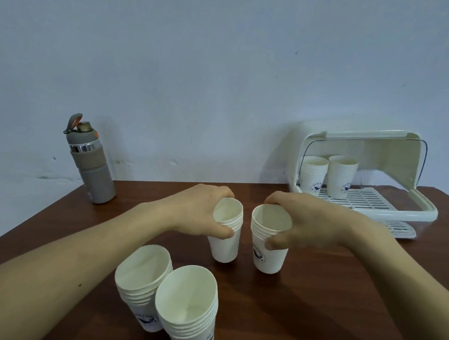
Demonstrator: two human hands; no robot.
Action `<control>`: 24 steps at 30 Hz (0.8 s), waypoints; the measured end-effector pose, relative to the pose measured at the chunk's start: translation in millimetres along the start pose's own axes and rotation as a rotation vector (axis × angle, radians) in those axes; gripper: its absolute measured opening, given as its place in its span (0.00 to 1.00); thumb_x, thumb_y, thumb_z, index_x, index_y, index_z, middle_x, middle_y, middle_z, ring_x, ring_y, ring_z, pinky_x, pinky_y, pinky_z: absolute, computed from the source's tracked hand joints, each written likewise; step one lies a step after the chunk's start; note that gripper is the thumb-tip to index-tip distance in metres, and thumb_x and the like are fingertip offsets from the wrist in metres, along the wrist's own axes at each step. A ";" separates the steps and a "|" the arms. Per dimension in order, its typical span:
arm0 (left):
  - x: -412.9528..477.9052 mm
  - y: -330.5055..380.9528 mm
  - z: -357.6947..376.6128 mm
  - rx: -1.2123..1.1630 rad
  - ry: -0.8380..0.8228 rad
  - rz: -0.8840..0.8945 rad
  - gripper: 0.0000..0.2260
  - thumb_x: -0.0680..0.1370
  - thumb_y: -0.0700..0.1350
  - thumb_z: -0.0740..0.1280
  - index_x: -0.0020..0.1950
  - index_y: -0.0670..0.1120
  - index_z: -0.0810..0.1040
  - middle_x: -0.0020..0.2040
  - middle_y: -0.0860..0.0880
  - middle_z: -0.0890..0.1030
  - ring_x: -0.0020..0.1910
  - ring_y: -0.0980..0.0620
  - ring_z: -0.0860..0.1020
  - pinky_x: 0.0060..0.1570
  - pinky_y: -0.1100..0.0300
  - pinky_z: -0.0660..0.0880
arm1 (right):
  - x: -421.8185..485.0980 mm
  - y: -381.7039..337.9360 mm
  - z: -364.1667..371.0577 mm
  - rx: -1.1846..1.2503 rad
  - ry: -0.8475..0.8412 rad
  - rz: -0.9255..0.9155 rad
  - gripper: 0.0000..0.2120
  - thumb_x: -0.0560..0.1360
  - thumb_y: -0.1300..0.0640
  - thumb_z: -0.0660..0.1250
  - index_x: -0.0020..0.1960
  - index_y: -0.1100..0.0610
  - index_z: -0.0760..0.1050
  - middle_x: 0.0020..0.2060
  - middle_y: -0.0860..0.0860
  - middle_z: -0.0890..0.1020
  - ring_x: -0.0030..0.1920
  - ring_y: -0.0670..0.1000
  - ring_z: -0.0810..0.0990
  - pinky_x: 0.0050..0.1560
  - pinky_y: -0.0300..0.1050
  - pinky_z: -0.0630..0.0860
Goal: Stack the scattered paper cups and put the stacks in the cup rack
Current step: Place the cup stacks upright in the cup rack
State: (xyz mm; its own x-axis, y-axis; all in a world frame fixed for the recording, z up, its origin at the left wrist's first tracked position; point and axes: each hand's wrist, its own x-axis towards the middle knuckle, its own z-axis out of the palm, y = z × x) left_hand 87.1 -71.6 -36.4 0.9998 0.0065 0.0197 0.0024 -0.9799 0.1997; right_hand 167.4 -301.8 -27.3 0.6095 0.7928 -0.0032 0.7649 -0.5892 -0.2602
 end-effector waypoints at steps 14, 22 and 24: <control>41.5 40.0 -23.1 -0.316 0.369 0.054 0.28 0.67 0.59 0.78 0.64 0.55 0.75 0.55 0.58 0.81 0.54 0.58 0.80 0.53 0.57 0.78 | -23.4 56.3 -51.0 0.275 0.432 0.196 0.41 0.66 0.38 0.76 0.73 0.50 0.67 0.62 0.47 0.77 0.55 0.50 0.80 0.49 0.46 0.76; 92.9 87.5 -22.2 -0.403 0.414 0.146 0.31 0.66 0.58 0.80 0.67 0.56 0.76 0.58 0.59 0.81 0.55 0.59 0.79 0.54 0.64 0.75 | -40.4 98.5 -70.1 0.393 0.729 0.372 0.42 0.67 0.42 0.77 0.75 0.55 0.66 0.60 0.51 0.79 0.58 0.52 0.76 0.51 0.45 0.68; 107.1 100.3 -19.9 -0.414 0.424 0.162 0.32 0.66 0.58 0.80 0.67 0.54 0.76 0.57 0.58 0.81 0.54 0.58 0.79 0.53 0.64 0.75 | -43.1 108.6 -72.8 0.391 0.818 0.422 0.42 0.68 0.43 0.77 0.76 0.57 0.65 0.66 0.53 0.77 0.65 0.55 0.75 0.53 0.45 0.66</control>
State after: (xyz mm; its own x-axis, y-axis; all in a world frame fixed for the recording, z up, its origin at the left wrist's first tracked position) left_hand 194.0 -165.3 5.2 0.8911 0.0257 0.4530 -0.2426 -0.8167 0.5236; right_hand 239.4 -411.4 14.9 0.8836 0.0931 0.4589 0.4206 -0.5884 -0.6906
